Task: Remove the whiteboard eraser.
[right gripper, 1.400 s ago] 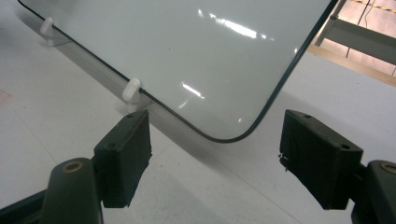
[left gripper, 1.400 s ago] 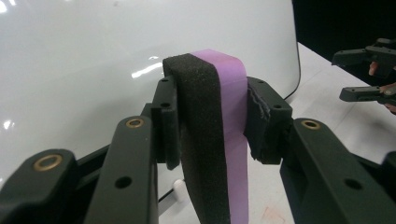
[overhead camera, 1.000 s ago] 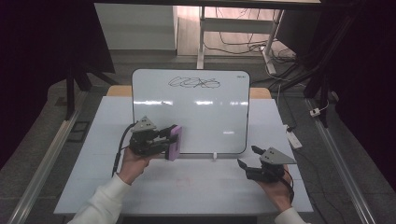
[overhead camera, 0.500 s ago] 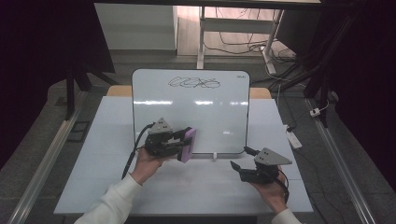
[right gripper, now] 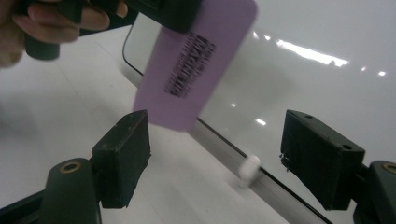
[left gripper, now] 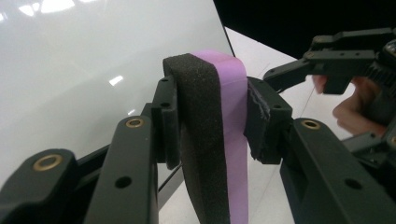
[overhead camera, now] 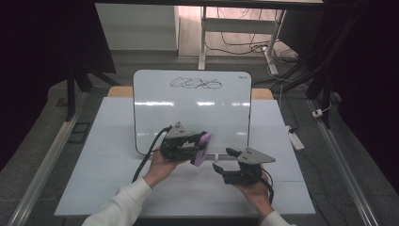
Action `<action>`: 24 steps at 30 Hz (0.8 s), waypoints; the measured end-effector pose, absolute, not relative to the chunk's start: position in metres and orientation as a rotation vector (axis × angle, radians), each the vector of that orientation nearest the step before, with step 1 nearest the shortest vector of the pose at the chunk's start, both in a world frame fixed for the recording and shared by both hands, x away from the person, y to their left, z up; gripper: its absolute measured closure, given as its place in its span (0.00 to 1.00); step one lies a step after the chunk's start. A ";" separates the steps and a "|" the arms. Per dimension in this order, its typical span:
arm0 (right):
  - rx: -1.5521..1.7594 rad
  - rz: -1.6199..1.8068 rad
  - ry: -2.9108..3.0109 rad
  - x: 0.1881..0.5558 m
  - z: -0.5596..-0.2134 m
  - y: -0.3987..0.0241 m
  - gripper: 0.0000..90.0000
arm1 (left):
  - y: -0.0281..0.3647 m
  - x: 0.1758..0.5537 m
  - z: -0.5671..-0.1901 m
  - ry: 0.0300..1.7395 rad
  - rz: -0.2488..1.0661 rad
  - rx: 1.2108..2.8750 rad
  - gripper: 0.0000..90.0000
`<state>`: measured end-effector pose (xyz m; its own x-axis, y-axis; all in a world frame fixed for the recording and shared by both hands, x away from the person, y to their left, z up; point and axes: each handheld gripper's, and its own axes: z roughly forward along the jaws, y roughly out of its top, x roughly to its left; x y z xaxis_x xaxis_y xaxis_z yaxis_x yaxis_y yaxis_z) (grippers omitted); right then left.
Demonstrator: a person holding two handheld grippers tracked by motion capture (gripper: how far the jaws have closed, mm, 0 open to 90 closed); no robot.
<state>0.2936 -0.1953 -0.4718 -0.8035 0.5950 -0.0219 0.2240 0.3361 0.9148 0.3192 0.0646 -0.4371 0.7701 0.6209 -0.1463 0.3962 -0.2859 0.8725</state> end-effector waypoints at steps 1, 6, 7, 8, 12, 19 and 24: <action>0.726 1.458 2.253 0.294 -0.472 -0.195 0.26 | 0.064 0.319 -0.437 0.773 0.271 1.912 0.66; 0.763 1.470 2.244 0.297 -0.473 -0.176 0.25 | 0.062 0.317 -0.437 0.769 0.274 1.905 0.66; 0.772 1.471 2.243 0.298 -0.474 -0.173 0.25 | 0.062 0.317 -0.437 0.767 0.277 1.903 0.66; 0.777 1.482 2.242 0.299 -0.475 -0.168 0.25 | 0.062 0.317 -0.437 0.766 0.278 1.902 0.66; 0.796 1.499 2.246 0.301 -0.476 -0.162 0.25 | 0.063 0.316 -0.436 0.758 0.276 1.895 0.66; 0.839 1.525 2.241 0.304 -0.476 -0.155 0.26 | 0.061 0.314 -0.436 0.750 0.269 1.881 0.66; 0.867 1.564 2.220 0.305 -0.475 -0.152 0.34 | 0.061 0.313 -0.436 0.740 0.237 1.860 0.66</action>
